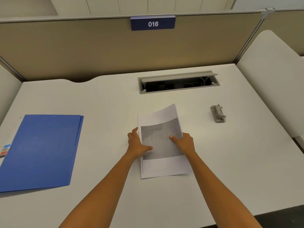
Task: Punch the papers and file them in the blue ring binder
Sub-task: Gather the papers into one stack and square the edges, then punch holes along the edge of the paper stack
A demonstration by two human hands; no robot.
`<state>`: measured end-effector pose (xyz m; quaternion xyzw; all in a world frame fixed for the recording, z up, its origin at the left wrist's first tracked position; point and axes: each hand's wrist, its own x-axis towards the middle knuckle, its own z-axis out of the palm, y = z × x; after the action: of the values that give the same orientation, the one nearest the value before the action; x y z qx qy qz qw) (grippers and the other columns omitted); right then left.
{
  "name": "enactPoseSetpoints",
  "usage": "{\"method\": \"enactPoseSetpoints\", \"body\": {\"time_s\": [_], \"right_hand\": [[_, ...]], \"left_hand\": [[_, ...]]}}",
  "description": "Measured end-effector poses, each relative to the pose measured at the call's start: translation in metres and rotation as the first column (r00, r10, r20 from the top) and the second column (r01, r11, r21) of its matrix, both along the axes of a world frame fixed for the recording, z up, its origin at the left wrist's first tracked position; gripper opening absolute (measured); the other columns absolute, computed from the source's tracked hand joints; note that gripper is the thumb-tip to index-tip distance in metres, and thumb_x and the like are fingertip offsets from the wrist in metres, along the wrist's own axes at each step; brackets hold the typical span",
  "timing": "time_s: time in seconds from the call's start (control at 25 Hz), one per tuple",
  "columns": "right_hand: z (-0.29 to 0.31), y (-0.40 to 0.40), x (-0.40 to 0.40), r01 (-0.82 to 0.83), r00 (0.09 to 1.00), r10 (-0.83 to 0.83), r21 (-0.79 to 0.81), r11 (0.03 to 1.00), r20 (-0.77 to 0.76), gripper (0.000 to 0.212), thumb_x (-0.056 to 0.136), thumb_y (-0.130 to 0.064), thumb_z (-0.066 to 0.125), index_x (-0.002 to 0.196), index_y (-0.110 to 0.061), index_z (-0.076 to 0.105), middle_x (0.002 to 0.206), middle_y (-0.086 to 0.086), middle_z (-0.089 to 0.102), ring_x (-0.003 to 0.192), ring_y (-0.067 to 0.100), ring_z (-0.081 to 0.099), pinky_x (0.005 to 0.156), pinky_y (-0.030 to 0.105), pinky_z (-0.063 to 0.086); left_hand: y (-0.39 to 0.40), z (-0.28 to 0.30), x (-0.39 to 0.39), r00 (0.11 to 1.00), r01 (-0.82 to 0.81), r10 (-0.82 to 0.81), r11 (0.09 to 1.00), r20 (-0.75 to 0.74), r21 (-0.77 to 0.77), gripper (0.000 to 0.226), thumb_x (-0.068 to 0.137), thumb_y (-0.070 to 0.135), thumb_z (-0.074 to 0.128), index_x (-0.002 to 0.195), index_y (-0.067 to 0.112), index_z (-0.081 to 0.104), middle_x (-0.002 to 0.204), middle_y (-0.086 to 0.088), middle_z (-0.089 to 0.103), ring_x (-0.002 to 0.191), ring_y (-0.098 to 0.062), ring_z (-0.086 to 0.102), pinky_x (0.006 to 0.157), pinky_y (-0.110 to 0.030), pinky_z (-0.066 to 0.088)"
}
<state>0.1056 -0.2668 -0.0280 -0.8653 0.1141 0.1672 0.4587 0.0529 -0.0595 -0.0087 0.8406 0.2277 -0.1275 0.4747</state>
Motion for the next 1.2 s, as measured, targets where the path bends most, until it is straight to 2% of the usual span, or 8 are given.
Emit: {"method": "enactPoseSetpoints", "body": {"time_s": [0.24,0.4,0.52,0.72,0.8,0.92,1.04,1.2], "right_hand": [[-0.008,-0.006,0.007,-0.024,1.0,0.024,-0.05,0.998,0.005,0.056,0.081,-0.044,0.07,0.119,-0.004,0.06,0.116,0.012,0.065,0.1,0.033,0.065,0.083,0.039,0.054],[-0.004,-0.017,0.014,0.028,0.996,-0.021,-0.081,0.996,0.087,0.04,0.08,-0.048,0.069,0.091,-0.009,0.063,0.087,0.005,0.065,0.077,0.021,0.061,0.064,0.027,0.046],[0.005,-0.034,0.032,0.177,0.966,-0.144,-0.144,0.973,0.215,0.036,0.082,-0.039,0.069,0.102,-0.01,0.061,0.095,0.003,0.063,0.086,0.019,0.06,0.071,0.027,0.045],[0.017,-0.078,0.083,0.365,0.911,-0.18,-0.522,0.77,0.371,0.057,0.082,-0.029,0.069,0.127,-0.007,0.042,0.128,0.014,0.045,0.121,0.032,0.043,0.097,0.043,0.041],[0.017,-0.094,0.1,0.409,0.908,-0.235,-0.604,0.685,0.348,0.065,0.08,-0.03,0.069,0.132,-0.004,0.038,0.132,0.015,0.041,0.124,0.033,0.04,0.101,0.044,0.037],[0.013,-0.108,0.117,0.432,0.902,-0.293,-0.67,0.604,0.318,0.055,0.084,-0.028,0.063,0.127,0.0,0.043,0.13,0.018,0.042,0.122,0.035,0.038,0.101,0.044,0.033],[0.012,-0.119,0.127,0.413,0.91,-0.309,-0.658,0.629,0.275,0.04,0.086,-0.017,0.058,0.121,0.0,0.048,0.126,0.019,0.044,0.12,0.036,0.039,0.098,0.044,0.034],[0.015,-0.131,0.131,0.375,0.927,-0.306,-0.53,0.76,0.217,0.036,0.086,-0.009,0.057,0.12,-0.005,0.045,0.127,0.019,0.043,0.115,0.039,0.047,0.093,0.046,0.042]], "left_hand": [[-0.012,-0.009,-0.002,0.966,0.26,-0.243,0.916,-0.095,0.306,0.09,0.066,0.032,0.084,0.138,0.013,0.033,0.133,-0.005,0.028,0.126,-0.024,0.028,0.095,-0.031,0.043],[-0.014,-0.007,0.002,0.944,0.328,-0.279,0.858,-0.178,0.396,0.084,0.066,0.035,0.083,0.131,0.012,0.037,0.13,-0.005,0.03,0.122,-0.025,0.029,0.089,-0.037,0.049],[-0.019,-0.004,0.008,0.929,0.36,-0.275,0.827,-0.248,0.432,0.08,0.065,0.032,0.084,0.127,0.011,0.037,0.128,-0.007,0.031,0.121,-0.027,0.031,0.087,-0.044,0.05],[-0.024,-0.005,0.014,0.917,0.384,-0.267,0.791,-0.295,0.476,0.079,0.065,0.027,0.083,0.126,0.01,0.036,0.127,-0.008,0.031,0.12,-0.028,0.032,0.079,-0.039,0.05],[-0.025,-0.005,0.016,0.916,0.386,-0.265,0.785,-0.302,0.483,0.08,0.066,0.028,0.083,0.127,0.01,0.035,0.127,-0.008,0.031,0.12,-0.028,0.032,0.08,-0.038,0.05],[-0.024,-0.008,0.016,0.919,0.381,-0.262,0.784,-0.296,0.49,0.082,0.067,0.031,0.083,0.129,0.012,0.034,0.128,-0.008,0.032,0.12,-0.027,0.034,0.082,-0.036,0.05],[-0.023,-0.007,0.015,0.918,0.386,-0.27,0.778,-0.291,0.495,0.081,0.067,0.032,0.083,0.13,0.013,0.034,0.129,-0.007,0.033,0.119,-0.025,0.035,0.079,-0.033,0.049],[-0.024,-0.006,0.014,0.918,0.388,-0.275,0.773,-0.287,0.501,0.081,0.067,0.032,0.083,0.13,0.013,0.034,0.129,-0.007,0.033,0.119,-0.025,0.035,0.079,-0.033,0.05]]}}
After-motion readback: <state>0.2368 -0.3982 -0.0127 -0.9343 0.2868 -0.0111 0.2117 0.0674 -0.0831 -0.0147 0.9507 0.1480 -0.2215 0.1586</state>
